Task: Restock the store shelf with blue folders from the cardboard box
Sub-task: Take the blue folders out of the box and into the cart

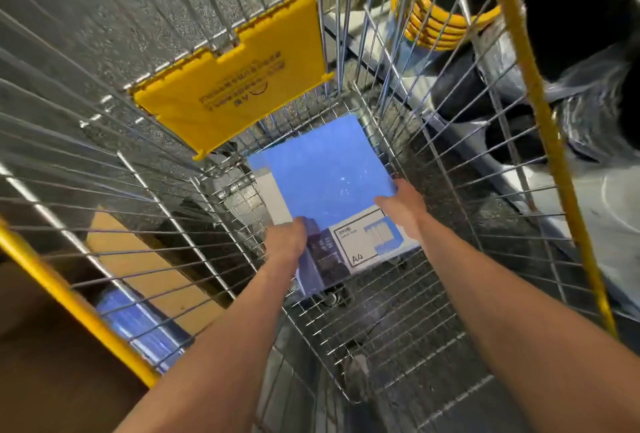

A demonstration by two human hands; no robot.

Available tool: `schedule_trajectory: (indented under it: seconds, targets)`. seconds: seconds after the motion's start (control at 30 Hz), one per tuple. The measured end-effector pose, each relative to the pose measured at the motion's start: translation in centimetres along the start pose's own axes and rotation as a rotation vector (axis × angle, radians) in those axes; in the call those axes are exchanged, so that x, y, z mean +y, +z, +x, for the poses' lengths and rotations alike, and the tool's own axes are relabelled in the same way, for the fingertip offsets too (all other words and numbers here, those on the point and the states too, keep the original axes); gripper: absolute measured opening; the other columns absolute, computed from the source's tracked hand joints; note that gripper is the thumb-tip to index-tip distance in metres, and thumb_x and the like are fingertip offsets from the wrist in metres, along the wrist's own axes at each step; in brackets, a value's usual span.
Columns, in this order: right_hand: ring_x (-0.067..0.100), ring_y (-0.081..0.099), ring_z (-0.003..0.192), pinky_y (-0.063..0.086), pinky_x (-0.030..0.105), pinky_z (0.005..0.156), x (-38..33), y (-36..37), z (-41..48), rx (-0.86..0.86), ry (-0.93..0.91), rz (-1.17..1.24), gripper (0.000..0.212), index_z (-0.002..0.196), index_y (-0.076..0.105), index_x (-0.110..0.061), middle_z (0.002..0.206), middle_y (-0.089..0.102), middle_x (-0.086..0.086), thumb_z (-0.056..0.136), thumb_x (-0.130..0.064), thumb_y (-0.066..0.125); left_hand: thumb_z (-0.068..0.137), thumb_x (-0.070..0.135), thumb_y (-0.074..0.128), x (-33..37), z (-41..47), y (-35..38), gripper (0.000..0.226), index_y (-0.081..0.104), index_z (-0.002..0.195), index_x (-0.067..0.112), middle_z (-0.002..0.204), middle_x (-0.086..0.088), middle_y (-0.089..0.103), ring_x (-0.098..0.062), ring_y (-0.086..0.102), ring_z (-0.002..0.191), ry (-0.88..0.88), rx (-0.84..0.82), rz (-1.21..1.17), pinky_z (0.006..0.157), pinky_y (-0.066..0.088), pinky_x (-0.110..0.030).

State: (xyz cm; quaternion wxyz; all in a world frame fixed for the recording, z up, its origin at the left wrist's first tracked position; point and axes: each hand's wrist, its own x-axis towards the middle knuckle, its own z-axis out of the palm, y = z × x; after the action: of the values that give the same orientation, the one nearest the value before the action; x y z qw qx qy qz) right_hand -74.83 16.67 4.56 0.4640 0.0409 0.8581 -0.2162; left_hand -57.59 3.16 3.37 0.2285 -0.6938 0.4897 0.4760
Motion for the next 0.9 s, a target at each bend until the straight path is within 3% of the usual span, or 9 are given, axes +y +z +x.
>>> schedule_trajectory:
  seconds: [0.1, 0.17, 0.23, 0.3, 0.43, 0.5, 0.6, 0.8, 0.9]
  targets:
    - [0.032, 0.059, 0.091, 0.048, 0.037, 0.065, -0.1, -0.3, -1.2, 0.022, 0.009, -0.084, 0.023, 0.112, 0.056, -0.014, 0.097, 0.058, 0.007, 0.089, -0.016, 0.058, 0.103, 0.024, 0.044, 0.2, -1.1, -0.7, 0.038, 0.062, 0.128, 0.000, 0.127, -0.019, 0.065, -0.036, 0.062, 0.116, 0.068, -0.046, 0.117, 0.095, 0.049, -0.037]
    - [0.035, 0.061, 0.104, 0.053, 0.043, 0.082, -0.3, -0.6, -2.3, 0.079, -0.011, -0.141, 0.036, 0.125, 0.056, -0.005, 0.112, 0.061, 0.014, 0.092, -0.018, 0.059, 0.093, 0.039, 0.048, -0.1, -2.0, -1.0, 0.055, 0.065, 0.120, -0.005, 0.120, -0.022, 0.069, -0.039, 0.065, 0.111, 0.122, -0.049, 0.145, 0.094, 0.054, -0.041]
    - [0.031, 0.063, 0.100, 0.053, 0.040, 0.084, -0.8, -0.8, -4.0, 0.110, -0.064, -0.146, 0.041, 0.123, 0.059, 0.004, 0.115, 0.066, 0.017, 0.094, -0.025, 0.061, 0.088, 0.048, 0.045, 0.1, -3.8, -1.6, 0.064, 0.065, 0.115, -0.006, 0.115, -0.020, 0.071, -0.039, 0.067, 0.105, 0.247, 0.000, 0.171, 0.093, 0.055, -0.043]
    - [0.028, 0.063, 0.097, 0.050, 0.035, 0.084, -1.6, -1.0, -6.0, 0.094, -0.135, -0.111, 0.041, 0.122, 0.062, 0.003, 0.110, 0.068, 0.014, 0.096, -0.029, 0.059, 0.097, 0.040, 0.050, 0.6, -6.2, -2.0, 0.049, 0.062, 0.120, -0.002, 0.118, -0.017, 0.068, -0.037, 0.065, 0.108, 0.350, 0.020, 0.182, 0.095, 0.051, -0.040]
    - [0.032, 0.063, 0.112, 0.049, 0.042, 0.098, -3.2, -2.2, -11.9, 0.087, -0.300, 0.000, 0.042, 0.132, 0.056, -0.007, 0.127, 0.064, 0.015, 0.098, -0.033, 0.058, 0.101, 0.030, 0.054, 1.4, -12.3, -3.7, 0.037, 0.060, 0.125, 0.003, 0.120, -0.020, 0.068, -0.035, 0.064, 0.110, 0.553, 0.069, 0.092, 0.091, 0.047, -0.035]
    - [0.033, 0.064, 0.108, 0.051, 0.041, 0.094, -3.9, -3.3, -14.9, 0.092, -0.389, 0.007, 0.039, 0.129, 0.056, -0.007, 0.122, 0.066, 0.019, 0.099, -0.032, 0.058, 0.101, 0.030, 0.055, 1.3, -15.4, -4.7, 0.036, 0.063, 0.125, 0.003, 0.124, -0.018, 0.067, -0.033, 0.063, 0.115, 0.635, 0.120, 0.063, 0.087, 0.044, -0.031]
    - [0.032, 0.068, 0.099, 0.046, 0.025, 0.075, -4.1, -5.1, -20.1, 0.117, -0.525, -0.024, 0.035, 0.126, 0.058, -0.005, 0.114, 0.070, 0.019, 0.101, -0.029, 0.056, 0.100, 0.028, 0.056, 0.2, -20.4, -6.3, 0.036, 0.066, 0.121, 0.001, 0.123, -0.017, 0.069, -0.031, 0.064, 0.115, 0.760, 0.189, 0.007, 0.092, 0.045, -0.032]
    - [0.025, 0.062, 0.102, 0.044, 0.030, 0.081, -2.9, -8.4, -32.8, 0.135, -0.842, -0.038, 0.035, 0.122, 0.061, -0.006, 0.116, 0.068, 0.010, 0.101, -0.033, 0.054, 0.102, 0.027, 0.057, -5.8, -32.9, -10.5, 0.029, 0.067, 0.116, 0.004, 0.112, -0.010, 0.072, -0.026, 0.067, 0.105, 0.997, 0.393, -0.167, 0.082, 0.046, -0.029]
    - [0.021, 0.056, 0.078, 0.038, 0.031, 0.065, -2.0, -8.2, -39.1, 0.138, -0.993, -0.076, 0.032, 0.103, 0.066, -0.001, 0.091, 0.067, 0.013, 0.101, -0.030, 0.053, 0.100, 0.025, 0.057, -9.7, -37.8, -12.7, 0.025, 0.069, 0.111, 0.006, 0.103, -0.008, 0.072, -0.024, 0.067, 0.094, 1.007, 0.515, -0.235, 0.074, 0.042, -0.027]
